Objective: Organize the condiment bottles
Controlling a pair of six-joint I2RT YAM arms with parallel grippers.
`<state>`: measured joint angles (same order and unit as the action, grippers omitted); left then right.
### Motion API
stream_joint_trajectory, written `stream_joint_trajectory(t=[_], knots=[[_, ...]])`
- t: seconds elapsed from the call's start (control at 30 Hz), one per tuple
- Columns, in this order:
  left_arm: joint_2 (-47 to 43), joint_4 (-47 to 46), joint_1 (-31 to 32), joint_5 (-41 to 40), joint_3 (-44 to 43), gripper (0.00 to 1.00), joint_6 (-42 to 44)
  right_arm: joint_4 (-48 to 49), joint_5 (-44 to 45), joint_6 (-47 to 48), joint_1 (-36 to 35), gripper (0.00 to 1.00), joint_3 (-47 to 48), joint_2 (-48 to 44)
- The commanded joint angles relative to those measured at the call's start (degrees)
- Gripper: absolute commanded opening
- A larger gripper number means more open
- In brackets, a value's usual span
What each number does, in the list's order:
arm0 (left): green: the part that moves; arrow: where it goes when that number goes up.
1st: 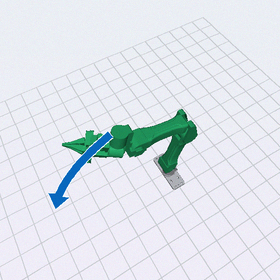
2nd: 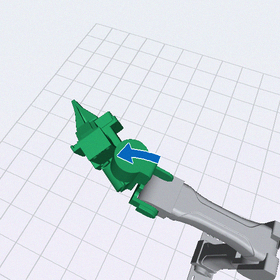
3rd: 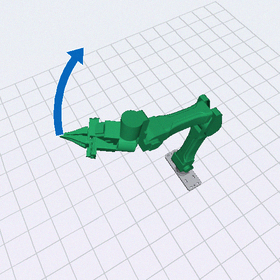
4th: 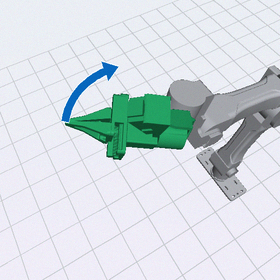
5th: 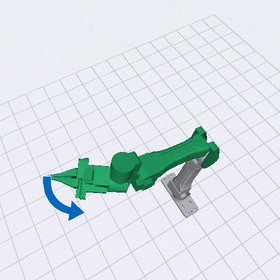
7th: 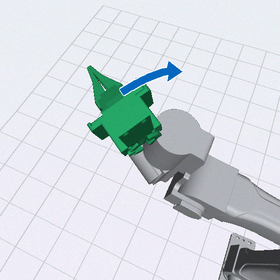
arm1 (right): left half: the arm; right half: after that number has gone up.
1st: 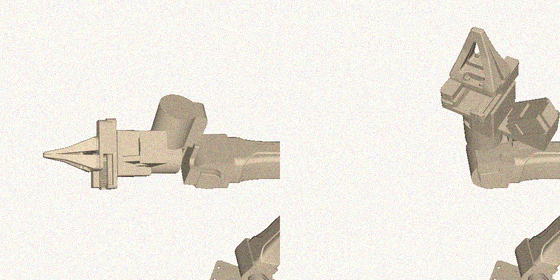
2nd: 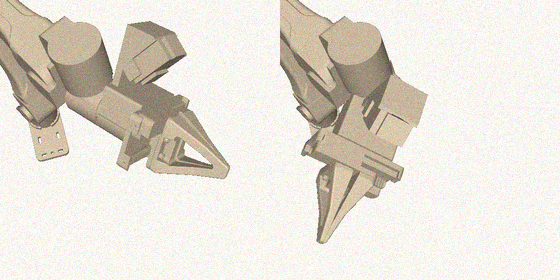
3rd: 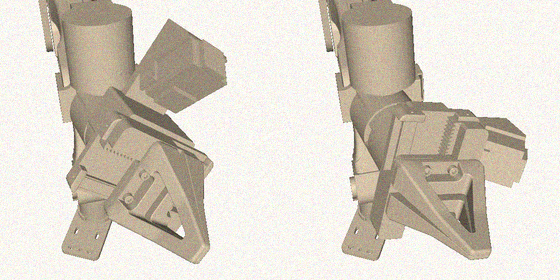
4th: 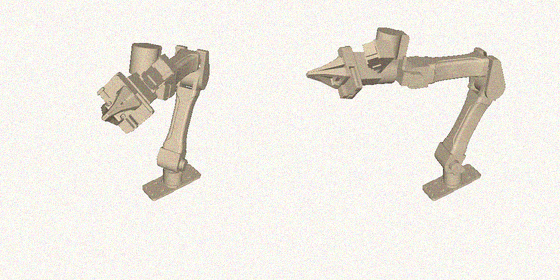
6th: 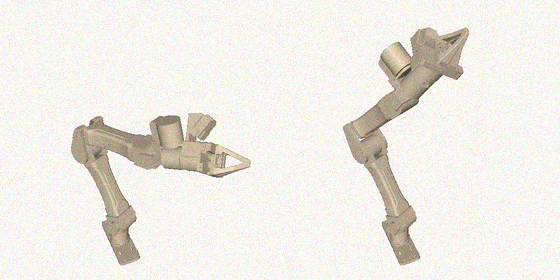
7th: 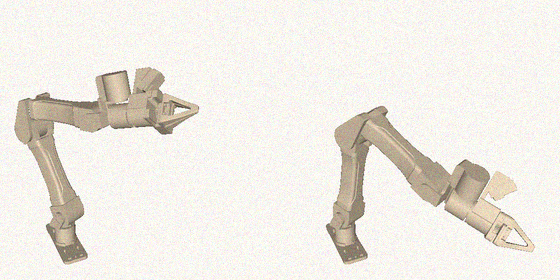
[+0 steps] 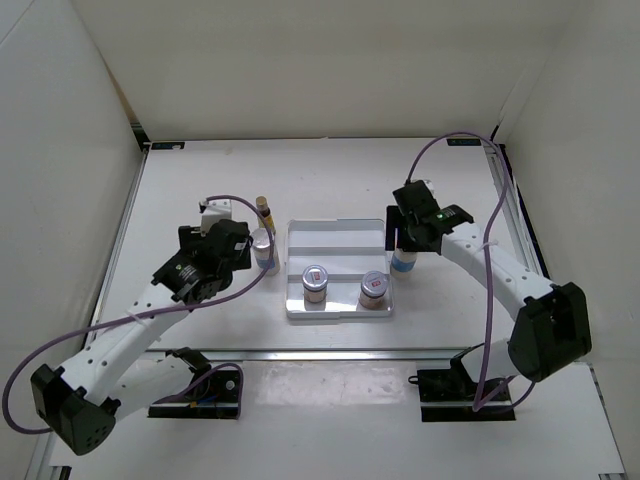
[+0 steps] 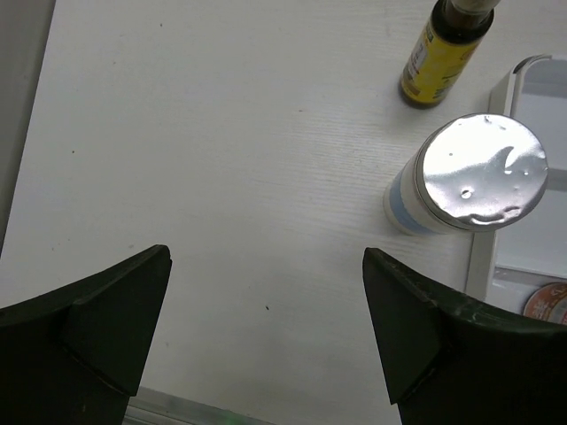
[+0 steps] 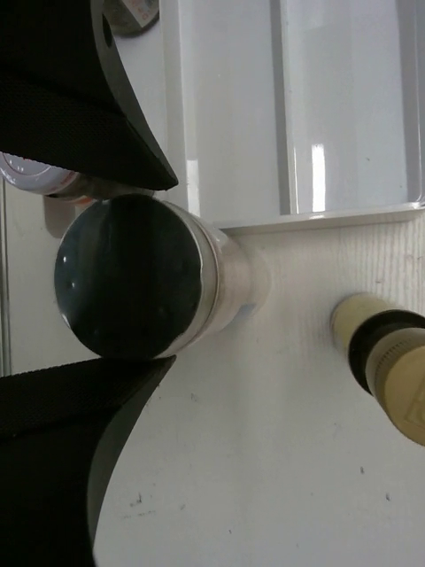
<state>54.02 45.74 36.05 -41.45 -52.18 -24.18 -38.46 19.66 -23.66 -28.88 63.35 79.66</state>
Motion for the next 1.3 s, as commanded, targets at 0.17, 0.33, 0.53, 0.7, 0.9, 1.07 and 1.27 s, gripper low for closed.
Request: stream_joint_trajectory(t=[0.17,0.33,0.53,0.7,0.9,1.07,1.27], knots=[[1.4,-1.0,-0.3,0.1,-1.7,1.00,1.3,1.5,0.2,-1.2,-0.4,0.42,2.2,-3.0],[0.9,-1.0,-0.3,0.1,-1.7,1.00,1.3,-1.5,7.9,-1.7,-4.7,0.22,6.0,-7.3],[0.9,-1.0,-0.3,0.7,-1.7,1.00,1.3,-2.3,10.9,-1.7,-10.7,0.14,8.8,-9.4],[0.9,-1.0,-0.3,0.7,-1.7,1.00,1.3,0.1,9.0,-2.3,-13.1,0.14,9.9,-6.3],[0.9,-1.0,-0.3,0.7,-1.7,1.00,1.3,1.3,8.5,-4.1,-13.7,0.14,9.2,-1.3],[1.4,-1.0,-0.3,0.7,-1.7,1.00,1.3,3.6,6.5,-6.0,-13.7,0.13,5.6,0.2],[2.0,-1.0,-0.3,0.7,-1.7,1.00,1.3,6.3,5.9,-7.9,-13.7,0.13,2.1,1.3]])
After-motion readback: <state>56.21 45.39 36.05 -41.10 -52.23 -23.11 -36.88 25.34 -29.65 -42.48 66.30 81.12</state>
